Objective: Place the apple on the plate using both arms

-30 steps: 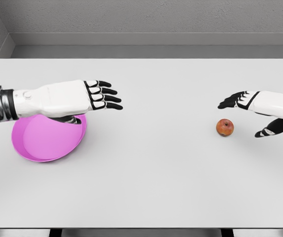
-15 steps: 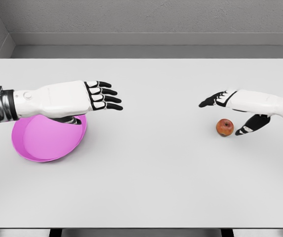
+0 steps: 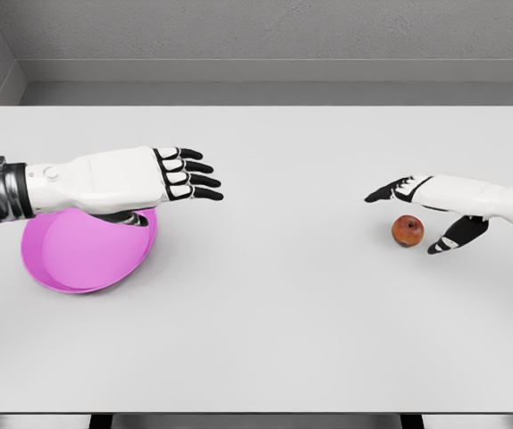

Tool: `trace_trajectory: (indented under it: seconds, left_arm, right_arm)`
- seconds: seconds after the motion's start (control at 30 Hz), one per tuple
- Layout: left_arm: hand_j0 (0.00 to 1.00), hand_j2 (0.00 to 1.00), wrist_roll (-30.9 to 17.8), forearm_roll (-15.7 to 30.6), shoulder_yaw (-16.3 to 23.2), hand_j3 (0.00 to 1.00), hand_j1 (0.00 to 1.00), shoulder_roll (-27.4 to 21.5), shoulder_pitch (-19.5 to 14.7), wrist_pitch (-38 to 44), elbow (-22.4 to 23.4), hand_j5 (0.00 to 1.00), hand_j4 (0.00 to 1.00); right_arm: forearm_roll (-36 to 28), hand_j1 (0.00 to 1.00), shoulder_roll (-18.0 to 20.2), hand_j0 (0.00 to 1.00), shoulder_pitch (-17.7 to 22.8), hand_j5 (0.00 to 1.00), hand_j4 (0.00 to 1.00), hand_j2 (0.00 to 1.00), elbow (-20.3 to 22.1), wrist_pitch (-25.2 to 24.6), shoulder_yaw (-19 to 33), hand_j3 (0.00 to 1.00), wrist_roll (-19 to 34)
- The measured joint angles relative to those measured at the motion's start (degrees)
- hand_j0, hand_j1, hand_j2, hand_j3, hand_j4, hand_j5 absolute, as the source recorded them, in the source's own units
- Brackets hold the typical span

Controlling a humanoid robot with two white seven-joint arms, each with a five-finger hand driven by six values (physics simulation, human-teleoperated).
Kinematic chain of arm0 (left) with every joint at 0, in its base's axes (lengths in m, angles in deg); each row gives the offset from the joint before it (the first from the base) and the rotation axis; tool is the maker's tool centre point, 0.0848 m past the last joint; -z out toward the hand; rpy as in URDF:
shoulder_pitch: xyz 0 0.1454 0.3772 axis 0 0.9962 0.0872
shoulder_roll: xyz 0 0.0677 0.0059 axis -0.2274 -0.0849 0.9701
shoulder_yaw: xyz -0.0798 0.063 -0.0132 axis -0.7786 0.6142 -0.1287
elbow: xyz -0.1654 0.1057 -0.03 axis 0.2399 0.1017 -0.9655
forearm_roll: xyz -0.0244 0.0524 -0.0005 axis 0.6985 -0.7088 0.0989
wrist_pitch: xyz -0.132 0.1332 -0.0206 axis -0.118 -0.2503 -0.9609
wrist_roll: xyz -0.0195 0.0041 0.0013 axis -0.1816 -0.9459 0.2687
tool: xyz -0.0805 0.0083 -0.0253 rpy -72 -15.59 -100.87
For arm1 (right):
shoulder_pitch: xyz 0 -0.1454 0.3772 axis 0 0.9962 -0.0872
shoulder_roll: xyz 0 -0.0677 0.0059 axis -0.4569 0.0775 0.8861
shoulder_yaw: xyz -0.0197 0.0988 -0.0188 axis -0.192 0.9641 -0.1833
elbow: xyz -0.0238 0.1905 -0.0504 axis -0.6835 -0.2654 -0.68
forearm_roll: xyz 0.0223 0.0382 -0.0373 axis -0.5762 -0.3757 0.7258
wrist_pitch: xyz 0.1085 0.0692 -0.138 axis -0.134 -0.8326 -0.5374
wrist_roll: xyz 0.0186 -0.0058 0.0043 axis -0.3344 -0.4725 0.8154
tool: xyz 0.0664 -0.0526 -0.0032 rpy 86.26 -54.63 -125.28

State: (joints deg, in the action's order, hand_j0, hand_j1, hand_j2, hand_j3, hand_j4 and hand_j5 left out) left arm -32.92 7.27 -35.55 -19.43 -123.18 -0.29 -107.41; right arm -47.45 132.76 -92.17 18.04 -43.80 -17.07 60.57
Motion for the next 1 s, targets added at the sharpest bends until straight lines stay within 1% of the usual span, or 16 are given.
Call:
trace_trajectory:
  seconds: [0.2, 0.33, 0.57, 0.73, 1.0]
  left_arm:
    - [1.0, 1.0, -0.03, 0.0, 0.01, 1.0, 1.0, 0.04, 0.09, 0.0, 0.0, 1.0, 1.0]
    - [1.0, 1.0, -0.02, 0.0, 0.01, 1.0, 1.0, 0.02, 0.09, 0.0, 0.0, 1.0, 1.0]
    - [1.0, 1.0, -0.03, 0.0, 0.01, 1.0, 1.0, 0.05, 0.09, 0.0, 0.0, 1.0, 1.0]
    - [1.0, 1.0, -0.03, 0.0, 0.01, 1.0, 1.0, 0.05, 0.09, 0.0, 0.0, 1.0, 1.0]
    - [1.0, 1.0, -0.02, 0.0, 0.01, 1.0, 1.0, 0.04, 0.09, 0.0, 0.0, 1.0, 1.0]
  right_arm:
    - [-0.01, 1.0, -0.73, 1.0, 0.0, 1.0, 1.0, 1.0, -2.45, 0.64, -0.11, 1.0, 0.0]
    - [0.06, 1.0, -1.66, 1.0, -0.09, 1.0, 1.0, 1.0, -4.54, 1.74, -0.27, 1.0, 0.0]
    - [0.37, 1.0, -3.32, 1.0, -0.44, 1.0, 1.0, 1.0, -7.26, 2.15, -1.27, 1.0, 0.0]
    - [0.54, 1.0, -4.28, 1.0, -0.7, 1.0, 1.0, 1.0, -10.26, 3.05, -1.78, 1.0, 0.0]
    - [0.69, 1.0, -5.29, 1.0, -1.05, 1.0, 1.0, 1.0, -13.06, 3.71, -1.93, 1.0, 0.0]
